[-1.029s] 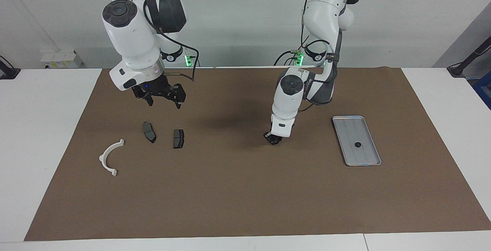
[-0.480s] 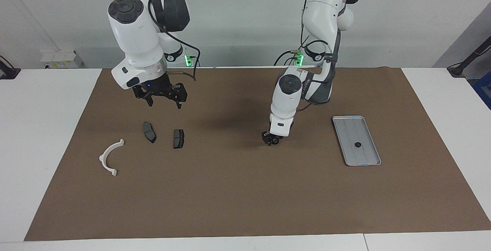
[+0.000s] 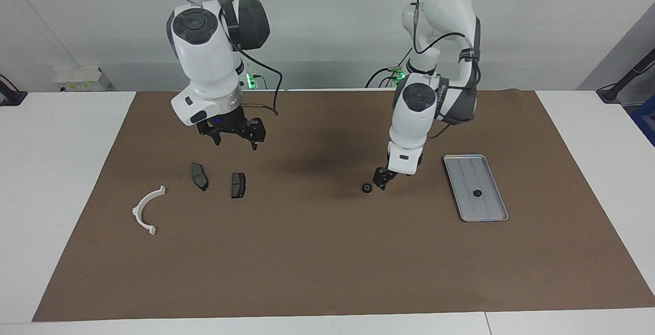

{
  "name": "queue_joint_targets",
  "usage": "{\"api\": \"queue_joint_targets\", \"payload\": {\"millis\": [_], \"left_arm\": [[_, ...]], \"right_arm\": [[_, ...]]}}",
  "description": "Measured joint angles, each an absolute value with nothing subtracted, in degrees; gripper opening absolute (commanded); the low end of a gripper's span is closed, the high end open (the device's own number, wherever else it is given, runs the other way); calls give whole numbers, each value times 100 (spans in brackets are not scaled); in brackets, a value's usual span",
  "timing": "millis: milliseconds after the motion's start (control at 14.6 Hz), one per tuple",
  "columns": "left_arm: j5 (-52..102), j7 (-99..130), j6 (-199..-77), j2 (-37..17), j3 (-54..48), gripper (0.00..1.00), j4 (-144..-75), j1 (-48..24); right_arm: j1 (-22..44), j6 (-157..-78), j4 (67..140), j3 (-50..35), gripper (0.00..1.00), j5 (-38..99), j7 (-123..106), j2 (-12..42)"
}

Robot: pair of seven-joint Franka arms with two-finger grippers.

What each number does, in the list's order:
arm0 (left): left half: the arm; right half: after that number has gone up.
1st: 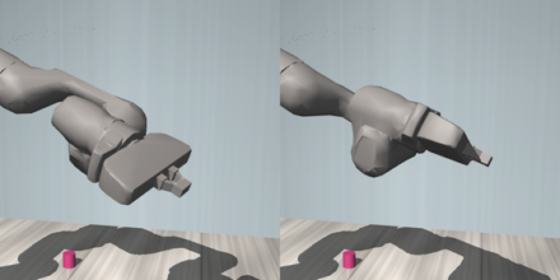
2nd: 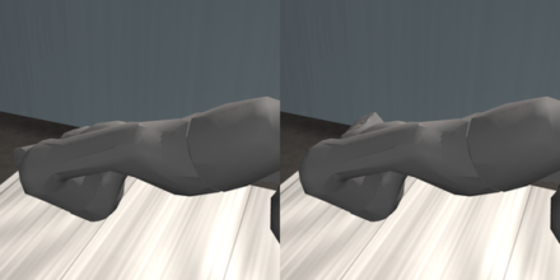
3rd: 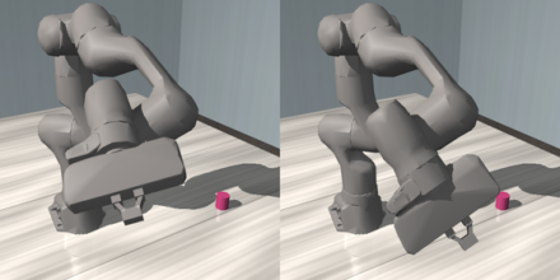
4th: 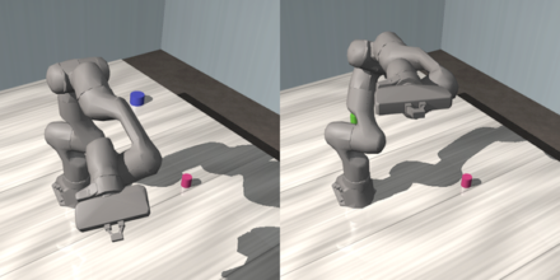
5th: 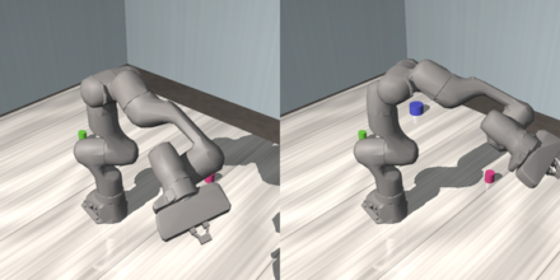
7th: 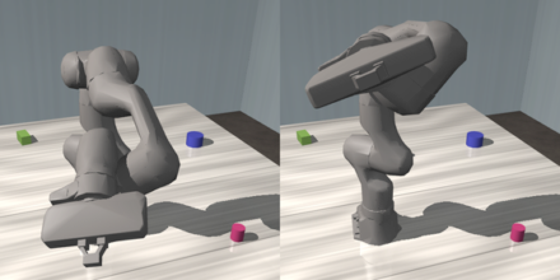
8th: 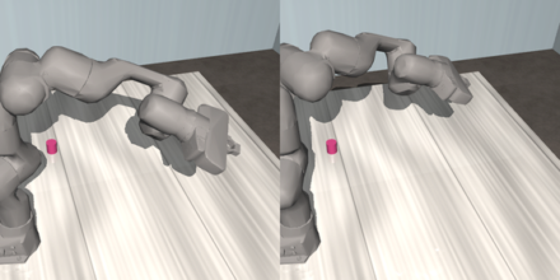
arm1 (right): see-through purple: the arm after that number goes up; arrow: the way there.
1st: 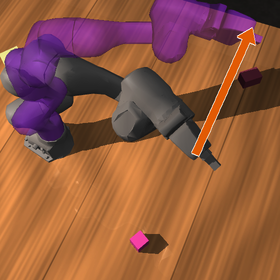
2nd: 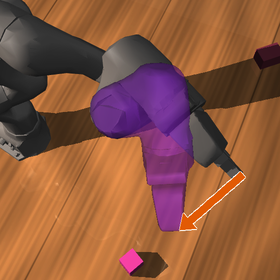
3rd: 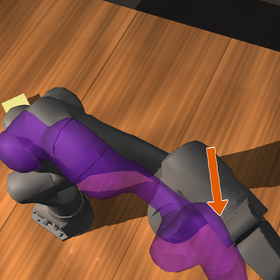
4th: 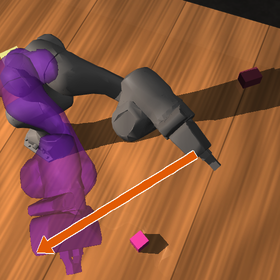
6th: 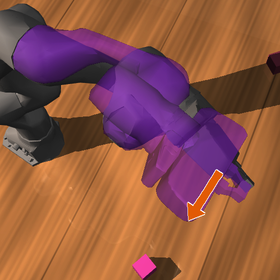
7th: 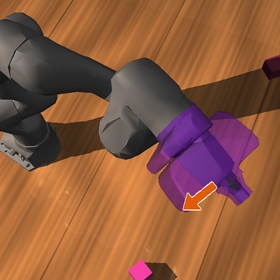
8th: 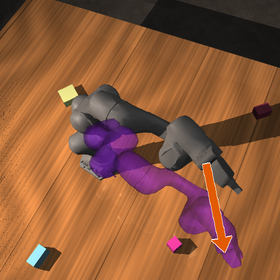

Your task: Place bearing gear from tray to pile

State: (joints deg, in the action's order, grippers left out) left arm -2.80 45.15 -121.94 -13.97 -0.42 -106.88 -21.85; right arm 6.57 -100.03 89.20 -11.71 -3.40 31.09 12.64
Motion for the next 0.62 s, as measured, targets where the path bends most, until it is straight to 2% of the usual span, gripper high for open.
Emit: {"api": "queue_joint_targets", "payload": {"millis": [206,617], "left_arm": [[-283,3167,-11912,-817,-28,100,-11080,-1432],[-283,1092,-12281,-773,-18,100,-11231,-190]], "right_arm": [[1123,-10167,8729,-1182,100,-348,4121,1670],[2048,-10237,7838,-1193,100,-493,6086,2659]]}}
